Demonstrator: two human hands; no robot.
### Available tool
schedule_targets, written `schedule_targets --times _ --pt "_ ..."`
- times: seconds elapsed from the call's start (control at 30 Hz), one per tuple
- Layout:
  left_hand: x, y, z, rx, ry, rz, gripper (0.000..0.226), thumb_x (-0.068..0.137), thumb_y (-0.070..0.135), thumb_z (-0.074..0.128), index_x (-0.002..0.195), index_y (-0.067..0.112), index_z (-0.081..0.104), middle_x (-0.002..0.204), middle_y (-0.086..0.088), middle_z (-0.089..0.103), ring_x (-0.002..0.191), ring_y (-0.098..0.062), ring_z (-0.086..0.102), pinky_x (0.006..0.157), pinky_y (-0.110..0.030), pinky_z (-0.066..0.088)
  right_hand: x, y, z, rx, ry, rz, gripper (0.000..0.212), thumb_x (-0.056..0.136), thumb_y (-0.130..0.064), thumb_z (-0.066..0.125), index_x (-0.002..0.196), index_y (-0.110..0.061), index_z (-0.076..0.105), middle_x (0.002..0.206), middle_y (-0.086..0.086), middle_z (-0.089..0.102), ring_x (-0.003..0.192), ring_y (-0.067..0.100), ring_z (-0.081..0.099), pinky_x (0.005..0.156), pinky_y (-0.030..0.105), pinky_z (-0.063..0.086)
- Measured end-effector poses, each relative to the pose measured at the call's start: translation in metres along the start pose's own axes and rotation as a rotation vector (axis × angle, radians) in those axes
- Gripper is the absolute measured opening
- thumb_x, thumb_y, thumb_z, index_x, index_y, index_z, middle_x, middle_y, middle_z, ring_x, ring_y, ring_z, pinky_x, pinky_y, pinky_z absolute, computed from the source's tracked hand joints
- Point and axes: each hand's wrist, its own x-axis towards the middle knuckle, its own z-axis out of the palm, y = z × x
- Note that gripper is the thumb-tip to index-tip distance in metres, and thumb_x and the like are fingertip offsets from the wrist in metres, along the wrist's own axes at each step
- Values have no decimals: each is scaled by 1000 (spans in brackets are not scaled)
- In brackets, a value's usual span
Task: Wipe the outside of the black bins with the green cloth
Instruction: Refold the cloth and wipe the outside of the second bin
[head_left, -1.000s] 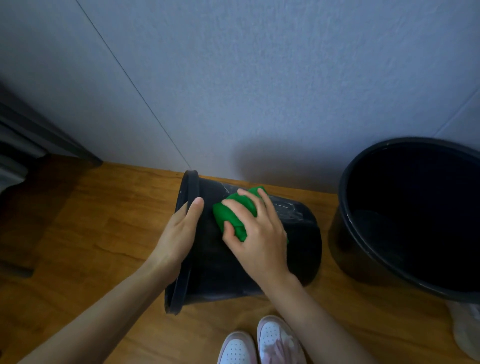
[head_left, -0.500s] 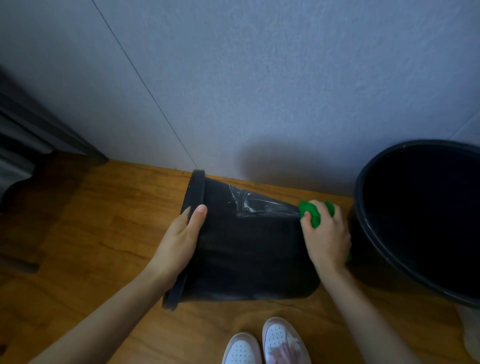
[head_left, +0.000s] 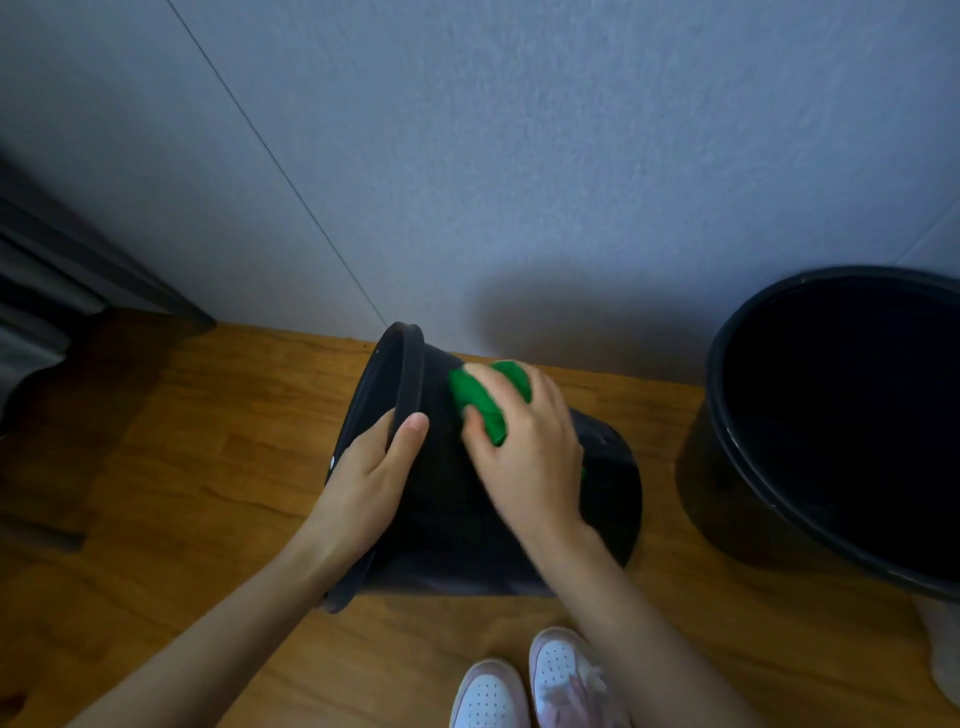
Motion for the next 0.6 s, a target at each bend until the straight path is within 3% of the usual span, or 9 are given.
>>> schedule_targets --times 0.07,0.2,0.3,0.4,0.5,0.6 --pt "-4 0 0 2 -1 18 27 97 30 37 95 18 61 88 2 67 79 4 64 60 -4 46 8 34 -4 -69 -16 147 38 85 -24 57 123 -27 57 124 9 54 114 29 50 87 34 43" --pt "-7 1 3 38 -66 80 25 96 31 37 93 25 60 86 16 69 85 6 63 64 -3 45 2 106 -20 -184 -37 507 35 90 -25 51 125 -24 55 126 13 50 113 36 49 90 38 41" --pt "-7 3 6 62 -104 110 24 96 32 37 93 28 60 86 26 67 86 5 63 66 -5 46 -8 121 -22 -177 -32 587 36 93 -26 48 129 -23 51 130 14 46 116 36 46 91 40 40" --pt "-7 3 5 73 -81 123 23 96 32 37 91 28 59 84 28 67 86 6 63 66 -5 46 -15 102 -16 -129 47 490 37 91 -23 51 127 -24 53 128 13 48 116 34 46 93 41 39" --pt "-7 4 5 108 -81 140 24 96 31 37 86 28 58 77 28 66 80 7 63 63 -5 45 -13 49 -7 -31 132 272 37 87 -25 53 123 -24 57 120 9 53 113 28 48 92 40 40" --pt "-9 3 6 86 -60 129 23 96 27 38 84 25 58 73 16 68 74 5 63 60 -6 45 -7 -1 1 42 145 98 41 85 -35 43 122 -25 56 120 6 54 116 24 48 90 37 45"
